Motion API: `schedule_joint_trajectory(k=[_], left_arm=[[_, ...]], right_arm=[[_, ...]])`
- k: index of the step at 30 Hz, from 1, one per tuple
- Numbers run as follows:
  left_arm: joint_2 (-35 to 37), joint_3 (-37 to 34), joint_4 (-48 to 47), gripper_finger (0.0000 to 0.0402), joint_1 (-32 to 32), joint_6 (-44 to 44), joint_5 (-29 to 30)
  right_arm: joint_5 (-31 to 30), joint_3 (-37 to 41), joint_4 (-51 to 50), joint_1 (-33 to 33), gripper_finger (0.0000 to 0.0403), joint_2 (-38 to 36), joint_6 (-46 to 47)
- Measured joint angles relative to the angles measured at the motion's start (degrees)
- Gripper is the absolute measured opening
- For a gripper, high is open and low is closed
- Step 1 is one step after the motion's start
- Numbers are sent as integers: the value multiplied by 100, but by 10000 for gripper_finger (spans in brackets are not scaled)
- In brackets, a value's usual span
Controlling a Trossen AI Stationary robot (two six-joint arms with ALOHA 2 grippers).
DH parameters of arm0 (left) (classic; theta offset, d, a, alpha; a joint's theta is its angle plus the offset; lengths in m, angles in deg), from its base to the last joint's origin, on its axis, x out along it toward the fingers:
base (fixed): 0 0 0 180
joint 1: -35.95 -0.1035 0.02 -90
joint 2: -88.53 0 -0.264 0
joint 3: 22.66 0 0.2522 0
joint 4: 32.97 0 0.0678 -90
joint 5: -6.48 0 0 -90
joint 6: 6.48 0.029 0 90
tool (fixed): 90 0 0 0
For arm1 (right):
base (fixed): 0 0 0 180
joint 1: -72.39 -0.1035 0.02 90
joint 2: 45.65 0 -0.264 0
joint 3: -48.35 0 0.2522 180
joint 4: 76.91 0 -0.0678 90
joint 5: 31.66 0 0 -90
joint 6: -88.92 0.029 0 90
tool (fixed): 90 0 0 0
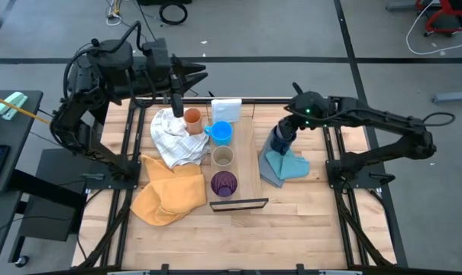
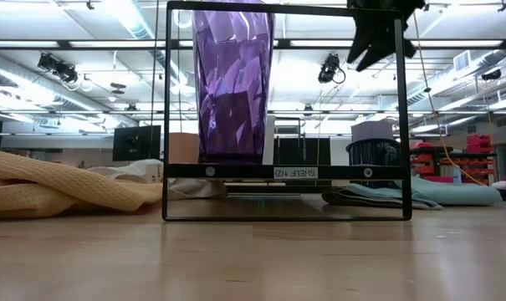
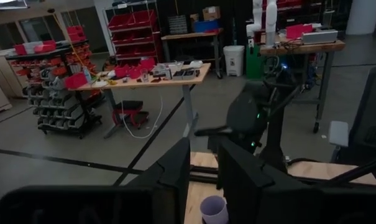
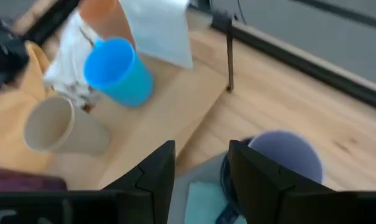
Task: Stack small to large cups/mugs on shelf
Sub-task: Move the purple cup to the bottom right of the table
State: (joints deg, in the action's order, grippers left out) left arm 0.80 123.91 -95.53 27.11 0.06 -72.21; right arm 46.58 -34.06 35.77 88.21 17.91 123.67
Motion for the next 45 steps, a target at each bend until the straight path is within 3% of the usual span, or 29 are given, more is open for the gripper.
schedule_joint_trajectory(k=[6,21,31,37,45], left_arm=[[-43,0,-92,86,0,-36,0],[-54,0,-98,86,0,-96,0],[-54,0,-108,91,0,-93,0],[-54,0,-107,86,0,-92,0],[-54,0,-109,90,0,-96,0]], right_arm=[[325,200,-8,-113,157,25,-130],[369,195,-638,-280,152,9,-554],[162,195,-1221,186,152,301,-1108],[784,195,-1243,539,152,539,-1656],[1134,193,-1241,793,152,813,-2362]])
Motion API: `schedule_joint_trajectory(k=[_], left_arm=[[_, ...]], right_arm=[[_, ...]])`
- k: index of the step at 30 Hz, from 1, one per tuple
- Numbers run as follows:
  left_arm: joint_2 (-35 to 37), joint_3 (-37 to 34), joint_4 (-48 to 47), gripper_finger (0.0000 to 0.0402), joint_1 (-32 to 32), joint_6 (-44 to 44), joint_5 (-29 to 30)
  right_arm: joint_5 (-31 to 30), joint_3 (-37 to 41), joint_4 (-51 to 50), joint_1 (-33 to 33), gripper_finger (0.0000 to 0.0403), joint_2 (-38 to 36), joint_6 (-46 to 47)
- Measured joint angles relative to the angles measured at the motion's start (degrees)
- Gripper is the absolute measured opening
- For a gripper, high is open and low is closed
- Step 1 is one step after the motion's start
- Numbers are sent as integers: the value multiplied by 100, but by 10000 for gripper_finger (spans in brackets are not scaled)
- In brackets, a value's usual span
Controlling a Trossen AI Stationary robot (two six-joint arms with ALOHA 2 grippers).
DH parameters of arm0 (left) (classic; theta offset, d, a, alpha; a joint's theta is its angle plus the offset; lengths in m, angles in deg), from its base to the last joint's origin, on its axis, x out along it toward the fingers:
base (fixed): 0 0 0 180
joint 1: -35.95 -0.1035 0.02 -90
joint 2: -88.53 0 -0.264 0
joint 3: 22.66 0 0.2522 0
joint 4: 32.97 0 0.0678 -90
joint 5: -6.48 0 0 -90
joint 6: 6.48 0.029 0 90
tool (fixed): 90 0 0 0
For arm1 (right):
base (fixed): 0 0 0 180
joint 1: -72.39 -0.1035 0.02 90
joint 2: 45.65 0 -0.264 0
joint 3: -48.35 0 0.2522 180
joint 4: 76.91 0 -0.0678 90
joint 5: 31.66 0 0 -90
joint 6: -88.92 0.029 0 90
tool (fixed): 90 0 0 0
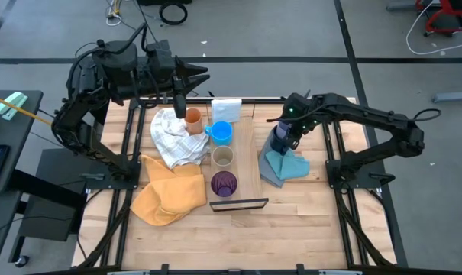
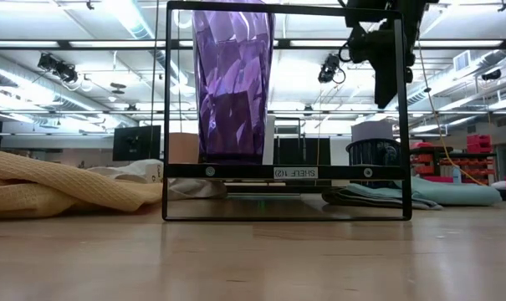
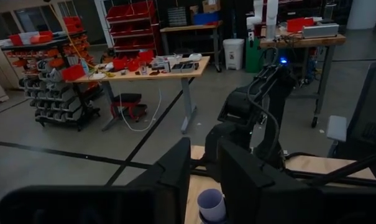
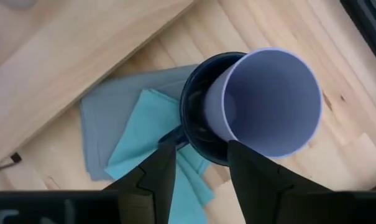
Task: Stack small to large cups/mugs on shelf
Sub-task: Move the purple cup to the bottom right of the table
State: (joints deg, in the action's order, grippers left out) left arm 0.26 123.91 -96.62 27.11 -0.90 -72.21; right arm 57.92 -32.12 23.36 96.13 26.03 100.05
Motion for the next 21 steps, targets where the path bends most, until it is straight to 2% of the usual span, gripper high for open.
schedule_joint_trajectory(k=[7,13,21], left_arm=[[-28,0,-74,93,2,2,0],[-28,0,-122,94,2,4,2],[-28,0,-146,94,0,96,2]], right_arm=[[360,0,-11,369,152,98,-879],[1110,0,-32,732,152,98,-1554],[1320,-2,-48,1162,152,404,-2126]])
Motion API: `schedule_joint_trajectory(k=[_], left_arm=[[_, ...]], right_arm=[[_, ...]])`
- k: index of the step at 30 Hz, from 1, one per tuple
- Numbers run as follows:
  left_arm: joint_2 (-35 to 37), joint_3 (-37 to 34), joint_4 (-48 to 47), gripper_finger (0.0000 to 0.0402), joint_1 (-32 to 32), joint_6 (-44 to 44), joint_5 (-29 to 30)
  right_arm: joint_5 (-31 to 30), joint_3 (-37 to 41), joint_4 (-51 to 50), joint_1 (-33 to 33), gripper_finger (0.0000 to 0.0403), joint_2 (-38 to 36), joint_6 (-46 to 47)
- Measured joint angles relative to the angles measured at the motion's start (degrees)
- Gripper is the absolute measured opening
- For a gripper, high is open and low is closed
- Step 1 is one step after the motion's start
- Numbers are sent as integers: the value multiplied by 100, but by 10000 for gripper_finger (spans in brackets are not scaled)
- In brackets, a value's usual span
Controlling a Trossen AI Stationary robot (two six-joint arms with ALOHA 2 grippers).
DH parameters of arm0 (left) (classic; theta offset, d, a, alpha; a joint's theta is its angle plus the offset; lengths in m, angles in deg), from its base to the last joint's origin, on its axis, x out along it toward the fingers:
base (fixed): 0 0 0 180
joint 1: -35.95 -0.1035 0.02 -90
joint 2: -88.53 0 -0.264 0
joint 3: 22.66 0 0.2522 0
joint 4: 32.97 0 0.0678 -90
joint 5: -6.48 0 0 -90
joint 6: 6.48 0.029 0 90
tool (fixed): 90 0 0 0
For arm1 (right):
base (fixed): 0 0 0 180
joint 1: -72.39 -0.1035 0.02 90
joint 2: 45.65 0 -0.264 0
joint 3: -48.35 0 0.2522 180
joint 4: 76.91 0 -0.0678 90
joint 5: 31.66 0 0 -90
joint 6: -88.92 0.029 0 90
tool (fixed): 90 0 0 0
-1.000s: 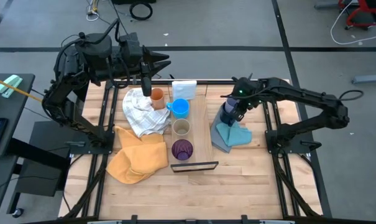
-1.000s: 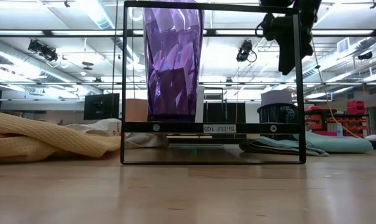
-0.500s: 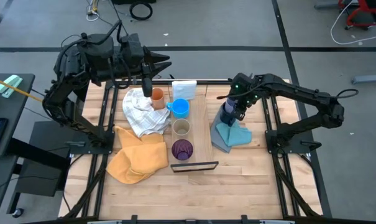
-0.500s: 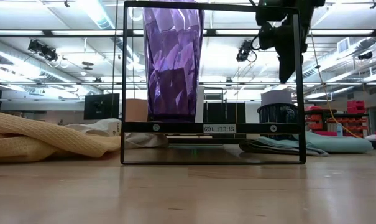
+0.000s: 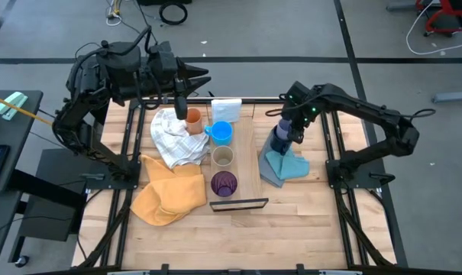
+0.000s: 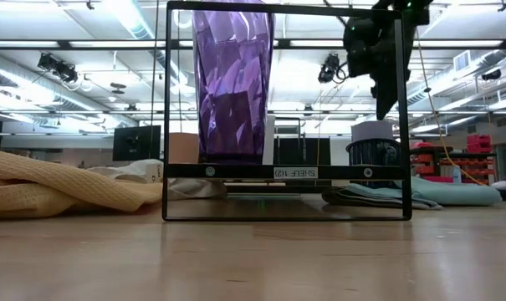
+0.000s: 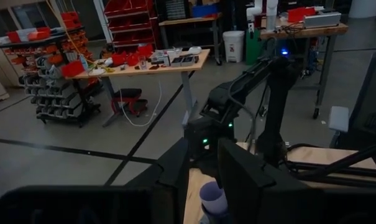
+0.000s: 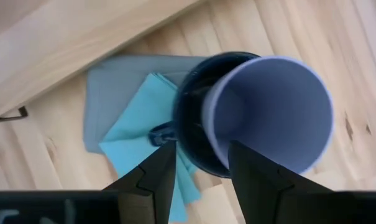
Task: Stack small to large cups/mugs on shelf
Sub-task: Move the purple cup to the bottom right of the table
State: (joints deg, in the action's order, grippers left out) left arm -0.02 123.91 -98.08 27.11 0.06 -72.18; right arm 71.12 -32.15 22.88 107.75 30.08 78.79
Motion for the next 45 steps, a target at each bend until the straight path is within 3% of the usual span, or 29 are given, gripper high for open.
schedule_joint_trajectory(k=[14,18,23,35,45], left_arm=[[0,0,-8,88,0,49,2],[0,0,-18,88,2,61,2],[0,0,-58,90,0,61,2],[0,0,-91,85,-127,63,4],[0,0,-86,84,-203,83,4]], right_arm=[[18,0,35,137,138,540,-229],[17,0,73,137,102,724,-232],[-38,-2,355,135,13,795,-158],[-189,-204,414,85,4,129,503],[-600,-1475,-645,-199,2,-51,520]])
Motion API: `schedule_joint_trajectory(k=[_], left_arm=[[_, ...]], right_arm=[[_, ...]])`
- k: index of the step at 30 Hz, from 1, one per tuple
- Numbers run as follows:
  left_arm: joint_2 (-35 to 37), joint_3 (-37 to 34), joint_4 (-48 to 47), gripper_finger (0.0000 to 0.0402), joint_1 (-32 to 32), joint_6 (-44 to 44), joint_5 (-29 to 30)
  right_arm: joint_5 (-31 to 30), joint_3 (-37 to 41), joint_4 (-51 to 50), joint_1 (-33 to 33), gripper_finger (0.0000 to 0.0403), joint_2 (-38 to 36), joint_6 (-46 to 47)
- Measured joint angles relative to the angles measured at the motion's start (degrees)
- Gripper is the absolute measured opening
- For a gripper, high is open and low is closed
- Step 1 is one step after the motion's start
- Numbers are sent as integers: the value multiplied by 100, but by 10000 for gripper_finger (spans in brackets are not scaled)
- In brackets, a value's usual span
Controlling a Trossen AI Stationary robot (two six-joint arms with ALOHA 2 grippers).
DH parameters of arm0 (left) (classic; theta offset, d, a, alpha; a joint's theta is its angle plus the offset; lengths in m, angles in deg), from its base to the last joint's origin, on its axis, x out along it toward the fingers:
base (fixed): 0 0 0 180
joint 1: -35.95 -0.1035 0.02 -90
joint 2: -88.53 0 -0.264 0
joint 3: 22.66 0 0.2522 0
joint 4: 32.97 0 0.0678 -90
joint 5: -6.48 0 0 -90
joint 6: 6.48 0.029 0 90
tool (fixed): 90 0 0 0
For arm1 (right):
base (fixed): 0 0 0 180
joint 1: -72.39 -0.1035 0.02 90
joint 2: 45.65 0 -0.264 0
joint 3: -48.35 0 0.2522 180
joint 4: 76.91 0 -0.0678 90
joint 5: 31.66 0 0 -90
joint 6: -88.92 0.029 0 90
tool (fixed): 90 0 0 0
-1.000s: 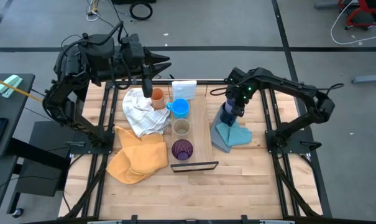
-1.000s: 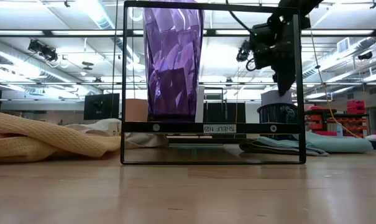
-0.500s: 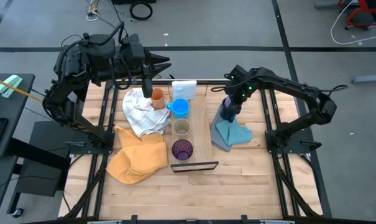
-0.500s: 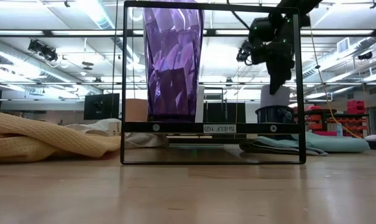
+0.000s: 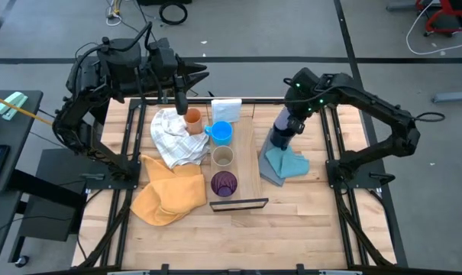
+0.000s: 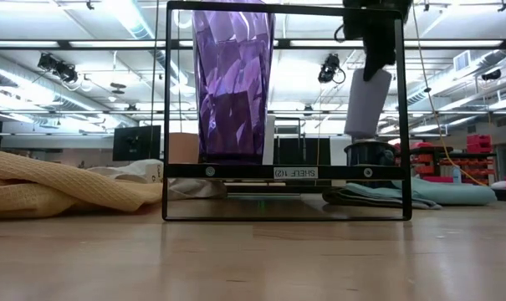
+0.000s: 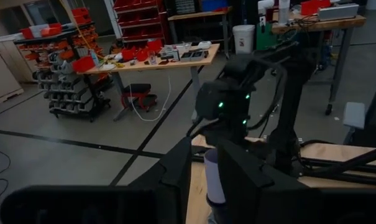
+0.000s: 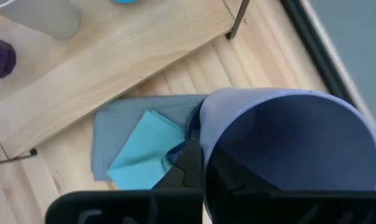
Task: Stack small to large cups/mugs on shelf
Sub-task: Move the purple cup to the bottom right of the table
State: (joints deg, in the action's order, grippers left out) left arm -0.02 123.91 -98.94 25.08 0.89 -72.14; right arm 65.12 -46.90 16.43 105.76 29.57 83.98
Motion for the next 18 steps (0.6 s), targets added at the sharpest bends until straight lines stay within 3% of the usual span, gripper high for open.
schedule_joint_trajectory(k=[6,12,18], left_arm=[[0,0,2,86,2,66,-1],[0,0,4,89,0,67,0],[0,-2,7,82,0,81,0]], right_arm=[[69,-445,-854,-391,1,0,226],[405,-348,-1126,-1594,0,-65,761],[453,142,-738,-2764,0,-67,1562]])
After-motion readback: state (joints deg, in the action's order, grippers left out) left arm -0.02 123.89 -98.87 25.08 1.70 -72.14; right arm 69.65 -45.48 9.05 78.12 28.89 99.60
